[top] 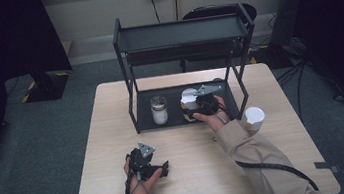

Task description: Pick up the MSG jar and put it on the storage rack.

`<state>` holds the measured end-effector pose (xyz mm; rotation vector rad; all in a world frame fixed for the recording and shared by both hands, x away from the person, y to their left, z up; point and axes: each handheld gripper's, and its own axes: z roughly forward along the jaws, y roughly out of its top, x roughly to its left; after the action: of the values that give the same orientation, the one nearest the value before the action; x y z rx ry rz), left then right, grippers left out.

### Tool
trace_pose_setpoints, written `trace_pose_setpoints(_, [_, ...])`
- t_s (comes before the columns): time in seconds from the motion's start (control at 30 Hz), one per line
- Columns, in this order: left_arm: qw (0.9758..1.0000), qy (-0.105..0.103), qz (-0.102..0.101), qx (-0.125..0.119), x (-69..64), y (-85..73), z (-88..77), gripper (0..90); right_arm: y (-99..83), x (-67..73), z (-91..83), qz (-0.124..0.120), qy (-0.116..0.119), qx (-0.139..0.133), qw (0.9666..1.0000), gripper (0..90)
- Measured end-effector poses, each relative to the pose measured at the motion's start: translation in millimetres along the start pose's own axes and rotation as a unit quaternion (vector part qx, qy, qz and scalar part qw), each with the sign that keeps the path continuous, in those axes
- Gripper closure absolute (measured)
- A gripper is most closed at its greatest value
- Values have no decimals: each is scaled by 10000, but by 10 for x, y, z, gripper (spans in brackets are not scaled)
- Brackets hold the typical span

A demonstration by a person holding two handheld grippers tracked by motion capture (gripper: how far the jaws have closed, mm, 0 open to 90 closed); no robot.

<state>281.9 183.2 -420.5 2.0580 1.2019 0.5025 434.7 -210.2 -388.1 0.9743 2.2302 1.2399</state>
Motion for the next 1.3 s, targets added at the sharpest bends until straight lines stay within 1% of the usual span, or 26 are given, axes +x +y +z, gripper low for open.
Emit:
trace_pose_setpoints(0.17, [10000, 0, 0, -2, 0, -1, 0, 1, 15, -19, -13, 90, 33, 66, 9999, 227])
trace_pose_setpoints(0.23, [10000, 0, 0, -2, 0, -1, 0, 0, 16, -16, -26, 90, 26, 107, 9999, 173])
trace_pose_setpoints(0.37, [10000, 0, -1, -2, 0, -1, 0, 1, 3, -46, -47, 270, 71, 161, 9995, 98])
trace_pose_setpoints(0.4, [10000, 0, -1, -2, 0, -1, 0, 0, 1, -60, -56, 300, 104, 182, 9993, 91])
trace_pose_setpoints(0.47, [10000, 0, -1, -1, 0, 0, 0, 1, -11, -51, -77, 283, 76, 167, 9994, 68])
trace_pose_setpoints(0.53, [10000, -1, 1, -1, 0, 0, 0, 1, -11, -58, -98, 291, 103, 191, 9993, 46])
trace_pose_setpoints(0.73, [10000, 0, -1, -3, 0, -1, 0, 0, -9, -39, -185, 308, 163, 136, 9993, 13])
trace_pose_setpoints(0.93, [10000, -1, -1, -3, 0, -1, 0, 0, -19, 30, -266, 399, 206, 203, 9988, 13])
trace_pose_setpoints(1.0, [10000, -1, -2, -3, 0, -1, 0, 1, -43, 54, -300, 431, 202, 182, 9987, 4])
trace_pose_setpoints(1.07, [10000, -1, -2, -3, 0, -1, 0, 0, -54, 51, -327, 400, 249, 200, 9987, 8])
trace_pose_setpoints(1.17, [10000, -1, -1, -2, 0, -1, 0, 1, -75, 55, -361, 456, 282, 213, 9983, 8])
trace_pose_setpoints(1.2, [10000, -2, -1, -2, 0, -1, 0, 1, -88, 65, -402, 450, 311, 262, 9982, 6])
trace_pose_setpoints(1.3, [10000, -1, 0, -2, 0, -1, 0, 1, -107, 87, -448, 415, 306, 287, 9983, 6])
